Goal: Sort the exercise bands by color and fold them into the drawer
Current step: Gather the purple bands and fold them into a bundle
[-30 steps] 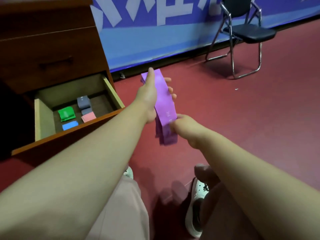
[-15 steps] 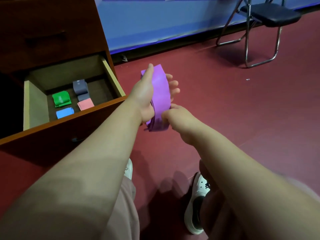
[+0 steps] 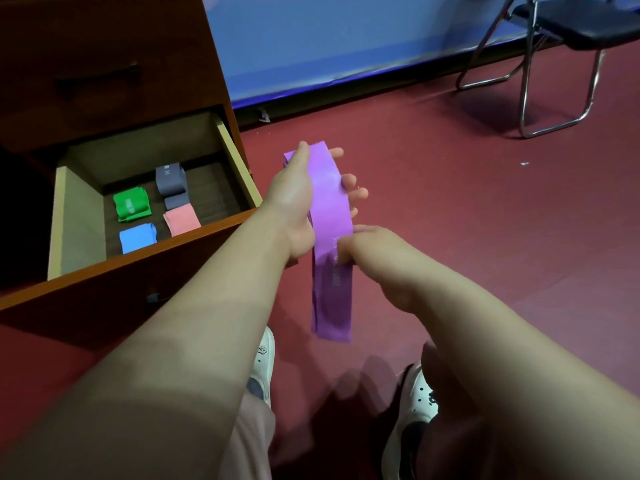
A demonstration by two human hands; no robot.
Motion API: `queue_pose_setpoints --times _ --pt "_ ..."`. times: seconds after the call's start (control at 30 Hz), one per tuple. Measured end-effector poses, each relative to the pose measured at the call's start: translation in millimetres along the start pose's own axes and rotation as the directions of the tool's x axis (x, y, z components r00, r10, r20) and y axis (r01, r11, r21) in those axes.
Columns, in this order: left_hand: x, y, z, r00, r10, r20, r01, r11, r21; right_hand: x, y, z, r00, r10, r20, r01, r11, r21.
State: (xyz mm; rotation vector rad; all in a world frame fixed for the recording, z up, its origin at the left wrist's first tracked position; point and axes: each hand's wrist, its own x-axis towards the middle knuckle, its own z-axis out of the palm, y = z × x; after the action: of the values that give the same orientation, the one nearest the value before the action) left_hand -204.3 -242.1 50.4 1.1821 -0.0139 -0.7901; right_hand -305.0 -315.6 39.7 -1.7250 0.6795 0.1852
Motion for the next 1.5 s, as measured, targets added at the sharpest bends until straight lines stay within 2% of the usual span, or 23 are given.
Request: queue_pose_setpoints --times 0.13,0.3,0.47,0.63,0.7,0.8,0.9,1.03,1.17,1.27,1.4,1.5 --pt "8.0 7.1 -5.2 0.995 0.089 -0.049 -0.087 0.996 0.033 5.3 -6.1 -3.0 0.994 0.072 -0.087 -0.046 0.962 0.269" --pt "8.7 6.6 -4.6 0.995 0.08 -0.066 -0.079 0.997 0.028 4.5 -12.5 -6.3 1.0 -0.016 -0.021 0.021 0.956 0.292" --pt "8.0 4.9 -2.3 0.992 0.054 -0.112 -0.05 0.998 0.034 6.4 -10.2 -2.4 0.996 -0.039 -0.074 0.058 0.962 0.265" --pt "8.8 3.1 -8.9 0.967 -0.087 -0.241 0.097 0.995 0.027 3.1 -13.8 -6.3 0.986 -0.156 -0.066 0.169 0.907 0.387" --pt "6.1 2.4 -7.5 0.96 -0.168 -0.223 0.175 0.985 0.008 4.3 -16.2 -8.7 0.978 -0.19 -0.083 0.207 0.889 0.408" --pt "6.1 1.9 -7.4 0.961 -0.214 -0.176 0.223 0.974 0.033 7.4 -18.2 -12.1 0.971 -0.205 -0.125 0.24 0.871 0.428" --pt "6.7 0.8 -7.7 0.968 -0.236 -0.086 0.247 0.954 0.167 10.9 -18.8 -16.5 0.964 -0.201 -0.176 0.259 0.864 0.431" --pt "7.8 -3.9 0.4 0.997 -0.071 -0.015 0.071 0.919 0.387 15.2 -18.3 -25.9 0.958 -0.128 -0.257 0.241 0.844 0.479" --pt "5.5 -6.4 7.1 0.995 0.1 0.021 -0.099 0.887 0.451 18.9 -15.2 -33.0 0.955 -0.077 -0.285 0.211 0.854 0.475" --pt "3.3 -7.1 8.1 0.984 0.174 0.049 -0.175 0.851 0.494 19.7 -14.6 -35.7 0.961 -0.055 -0.272 0.175 0.882 0.438" --pt "8.4 -10.3 2.0 0.967 0.248 0.062 -0.222 0.696 0.682 23.0 -12.6 -35.3 0.952 -0.042 -0.303 0.149 0.929 0.338" --pt "9.0 -10.3 -0.8 0.946 0.314 0.082 -0.241 0.511 0.825 23.2 -12.4 -37.5 0.935 -0.085 -0.346 0.175 0.956 0.237"
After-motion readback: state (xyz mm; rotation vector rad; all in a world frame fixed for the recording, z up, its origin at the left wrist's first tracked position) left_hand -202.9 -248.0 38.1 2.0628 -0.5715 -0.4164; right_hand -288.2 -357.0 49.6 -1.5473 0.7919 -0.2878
